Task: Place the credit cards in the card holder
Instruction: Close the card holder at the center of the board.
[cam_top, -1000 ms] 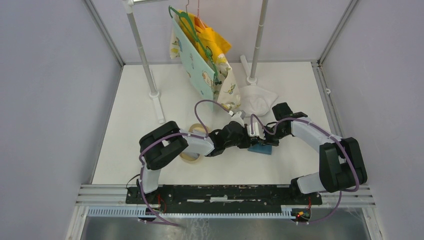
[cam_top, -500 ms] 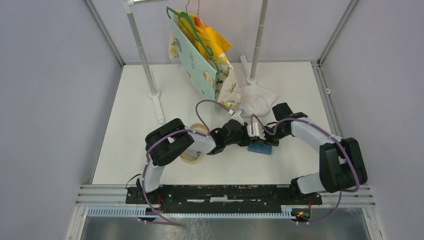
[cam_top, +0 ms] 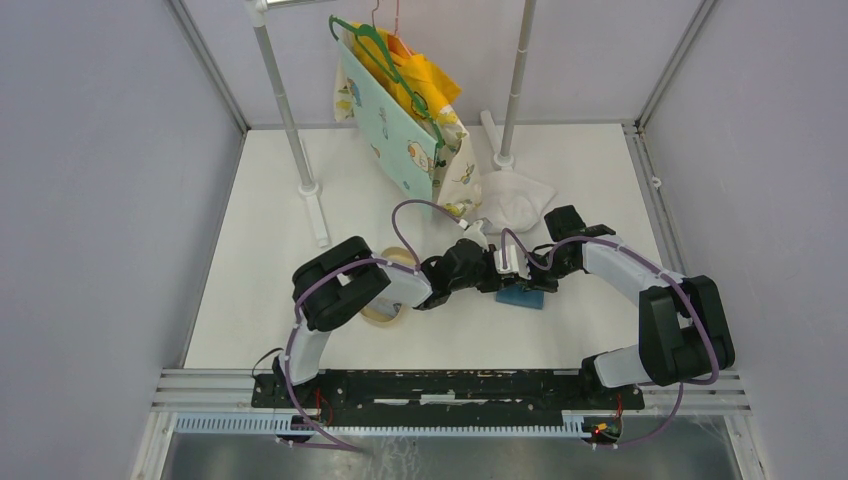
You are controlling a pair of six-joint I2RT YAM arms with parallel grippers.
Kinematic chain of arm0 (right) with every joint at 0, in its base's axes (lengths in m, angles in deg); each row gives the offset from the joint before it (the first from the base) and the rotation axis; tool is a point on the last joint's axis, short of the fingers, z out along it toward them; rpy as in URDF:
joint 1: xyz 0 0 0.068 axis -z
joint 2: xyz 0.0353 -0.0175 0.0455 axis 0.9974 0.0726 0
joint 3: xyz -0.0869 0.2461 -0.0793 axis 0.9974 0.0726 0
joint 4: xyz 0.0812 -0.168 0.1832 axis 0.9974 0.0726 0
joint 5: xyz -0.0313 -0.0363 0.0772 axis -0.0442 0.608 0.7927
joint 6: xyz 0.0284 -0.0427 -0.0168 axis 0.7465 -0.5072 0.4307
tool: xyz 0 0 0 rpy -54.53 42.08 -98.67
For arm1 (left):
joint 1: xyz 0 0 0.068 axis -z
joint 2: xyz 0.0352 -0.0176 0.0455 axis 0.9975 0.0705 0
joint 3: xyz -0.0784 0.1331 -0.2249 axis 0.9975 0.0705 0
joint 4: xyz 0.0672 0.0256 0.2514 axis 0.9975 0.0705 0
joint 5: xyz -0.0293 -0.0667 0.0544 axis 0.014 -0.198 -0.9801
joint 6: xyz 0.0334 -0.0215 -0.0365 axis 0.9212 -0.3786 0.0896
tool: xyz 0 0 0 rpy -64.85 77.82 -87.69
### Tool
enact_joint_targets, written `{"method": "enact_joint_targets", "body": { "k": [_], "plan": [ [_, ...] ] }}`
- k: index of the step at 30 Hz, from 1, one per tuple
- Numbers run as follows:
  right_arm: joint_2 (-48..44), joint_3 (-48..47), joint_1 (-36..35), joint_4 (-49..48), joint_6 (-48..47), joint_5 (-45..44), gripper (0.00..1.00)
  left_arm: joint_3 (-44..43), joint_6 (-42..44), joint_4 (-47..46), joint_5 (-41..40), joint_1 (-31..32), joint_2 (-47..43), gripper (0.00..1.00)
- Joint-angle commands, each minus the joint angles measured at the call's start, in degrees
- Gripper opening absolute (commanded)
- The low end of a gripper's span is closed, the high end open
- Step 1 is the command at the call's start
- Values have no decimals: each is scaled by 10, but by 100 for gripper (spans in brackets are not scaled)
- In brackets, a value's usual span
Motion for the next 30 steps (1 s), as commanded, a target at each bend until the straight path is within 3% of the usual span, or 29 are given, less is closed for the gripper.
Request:
{"method": "enact_joint_targets", "body": {
  "k": [1,9,18,30],
  "plan": [
    [-1,14,-7,10,8,-4,0,5,-16,-26,-21,-2,-32,6],
    [1,12,-7,10,9,-3,0,9,-2,-11,-35,-2,-57,2],
    [-1,12,-7,11,10,-3,0,-29,-13,-43,17,-3,-4,2],
    [-2,12,-7,12,10,-3,0,-39,-6,-4,10,-2,28,2]
  ]
}}
